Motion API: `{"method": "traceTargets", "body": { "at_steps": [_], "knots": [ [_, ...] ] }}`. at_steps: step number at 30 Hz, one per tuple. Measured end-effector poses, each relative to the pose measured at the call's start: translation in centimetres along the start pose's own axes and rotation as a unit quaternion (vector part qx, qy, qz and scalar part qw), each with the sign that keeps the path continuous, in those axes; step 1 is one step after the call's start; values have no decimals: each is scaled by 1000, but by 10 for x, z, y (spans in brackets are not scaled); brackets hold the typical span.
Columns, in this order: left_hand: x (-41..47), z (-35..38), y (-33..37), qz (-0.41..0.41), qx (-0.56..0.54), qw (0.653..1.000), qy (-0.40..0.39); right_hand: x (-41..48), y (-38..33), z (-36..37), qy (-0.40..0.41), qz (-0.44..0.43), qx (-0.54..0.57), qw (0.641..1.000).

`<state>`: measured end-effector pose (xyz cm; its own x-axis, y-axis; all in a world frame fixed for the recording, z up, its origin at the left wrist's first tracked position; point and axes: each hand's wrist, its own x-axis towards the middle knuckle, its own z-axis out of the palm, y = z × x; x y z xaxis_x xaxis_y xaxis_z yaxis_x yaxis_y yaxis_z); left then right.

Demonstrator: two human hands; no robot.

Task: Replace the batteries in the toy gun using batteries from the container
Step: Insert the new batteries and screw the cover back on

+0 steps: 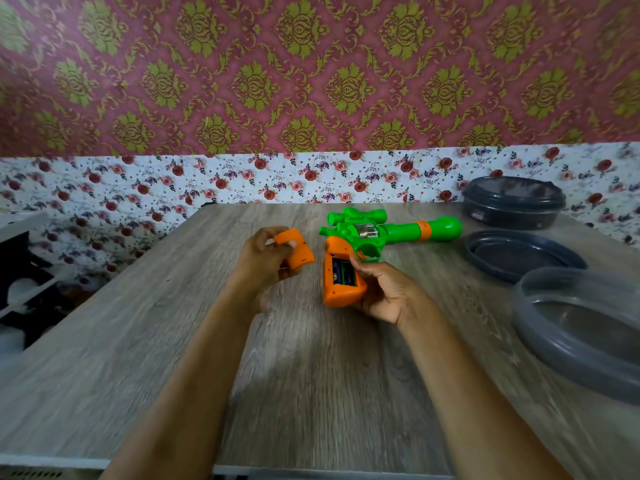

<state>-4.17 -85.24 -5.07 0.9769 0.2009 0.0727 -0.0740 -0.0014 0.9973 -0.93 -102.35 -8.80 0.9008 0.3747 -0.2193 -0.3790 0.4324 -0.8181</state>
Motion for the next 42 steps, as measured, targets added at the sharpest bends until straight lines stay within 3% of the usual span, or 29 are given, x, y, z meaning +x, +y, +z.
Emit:
{"method": "traceTargets", "body": {
  "at_steps": [7,18,23,28,30,34,42],
  "knots": [
    [0,-2,-1,0,-2,999,-42,1,1,-2,-48,16,3,999],
    [0,2,-2,-9,-40,997,-65,7,3,0,-55,-52,-70,995],
    [3,10,-6,8,-21,1000,-8,7,3,0,-62,-63,-62,994],
    [6,8,-10,56,82,995,27,10,2,-2,-47,-75,-57,994],
    [5,6,-10,45,86,995,-3,11,2,-3,-32,-83,-59,994],
    [-1,6,-10,13,137,981,-137,12,0,-6,-12,-100,-52,994],
    [-2,0,-8,-2,195,964,-183,10,0,-4,-5,-111,-92,990]
  ]
}}
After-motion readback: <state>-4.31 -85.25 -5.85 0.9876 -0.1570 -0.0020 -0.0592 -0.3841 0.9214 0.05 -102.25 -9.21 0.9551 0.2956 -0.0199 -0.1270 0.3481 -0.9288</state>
